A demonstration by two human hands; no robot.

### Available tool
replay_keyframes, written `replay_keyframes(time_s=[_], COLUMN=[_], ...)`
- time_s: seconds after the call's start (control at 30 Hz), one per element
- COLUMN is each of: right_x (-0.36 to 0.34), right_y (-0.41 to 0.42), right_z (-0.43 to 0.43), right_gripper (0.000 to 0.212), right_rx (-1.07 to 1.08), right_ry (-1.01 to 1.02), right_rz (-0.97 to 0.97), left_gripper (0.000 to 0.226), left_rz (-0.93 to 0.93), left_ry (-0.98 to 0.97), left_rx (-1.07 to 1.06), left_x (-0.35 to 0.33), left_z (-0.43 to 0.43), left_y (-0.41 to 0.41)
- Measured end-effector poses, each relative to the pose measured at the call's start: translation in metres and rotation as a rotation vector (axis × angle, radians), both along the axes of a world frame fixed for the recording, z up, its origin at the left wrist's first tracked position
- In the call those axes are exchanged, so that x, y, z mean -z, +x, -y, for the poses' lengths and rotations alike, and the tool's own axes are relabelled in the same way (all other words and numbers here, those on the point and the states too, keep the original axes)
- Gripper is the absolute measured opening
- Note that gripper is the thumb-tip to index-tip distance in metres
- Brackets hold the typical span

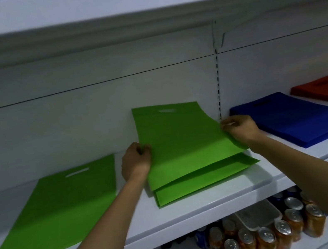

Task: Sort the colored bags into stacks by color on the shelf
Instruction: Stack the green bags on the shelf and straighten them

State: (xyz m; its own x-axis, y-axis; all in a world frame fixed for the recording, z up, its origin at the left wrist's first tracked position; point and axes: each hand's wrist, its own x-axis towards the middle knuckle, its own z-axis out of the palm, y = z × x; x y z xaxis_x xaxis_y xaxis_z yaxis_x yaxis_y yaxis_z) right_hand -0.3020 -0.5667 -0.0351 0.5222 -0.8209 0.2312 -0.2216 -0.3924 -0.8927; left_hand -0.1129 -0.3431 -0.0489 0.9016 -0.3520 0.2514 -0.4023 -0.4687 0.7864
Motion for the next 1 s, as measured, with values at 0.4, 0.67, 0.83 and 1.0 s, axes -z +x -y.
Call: replay_keyframes(time_s=[0.4, 0.67, 0.83, 1.0], right_x=[0.038, 0.031, 0.027, 0.044], right_y=[-0.017, -0.026, -0.058, -0.072], right_z=[0.005, 0.0, -0.018, -0.026], right_gripper=[0.02, 0.026, 0.054, 0.076], right_rx=[-0.088, -0.172, -0.411, -0.494], right_ry=[0.018, 0.149, -0.143, -0.41], right_rz=[-0.014, 0.051, -0.198, -0.329], left_gripper=[0.036, 0.046, 0.084, 0.089], left_rz=[-0.05, 0.202, 0.319, 0.401], left_ry=[0.007, 0.163, 0.37, 0.482], left_rx=[0.071, 0.14, 0.527, 0.568], left_x=[0.038, 0.035, 0.019, 0.028], left_z=[-0.011, -0.017, -0.05, -0.047], left_y=[0.003, -0.008, -0.057, -0.073])
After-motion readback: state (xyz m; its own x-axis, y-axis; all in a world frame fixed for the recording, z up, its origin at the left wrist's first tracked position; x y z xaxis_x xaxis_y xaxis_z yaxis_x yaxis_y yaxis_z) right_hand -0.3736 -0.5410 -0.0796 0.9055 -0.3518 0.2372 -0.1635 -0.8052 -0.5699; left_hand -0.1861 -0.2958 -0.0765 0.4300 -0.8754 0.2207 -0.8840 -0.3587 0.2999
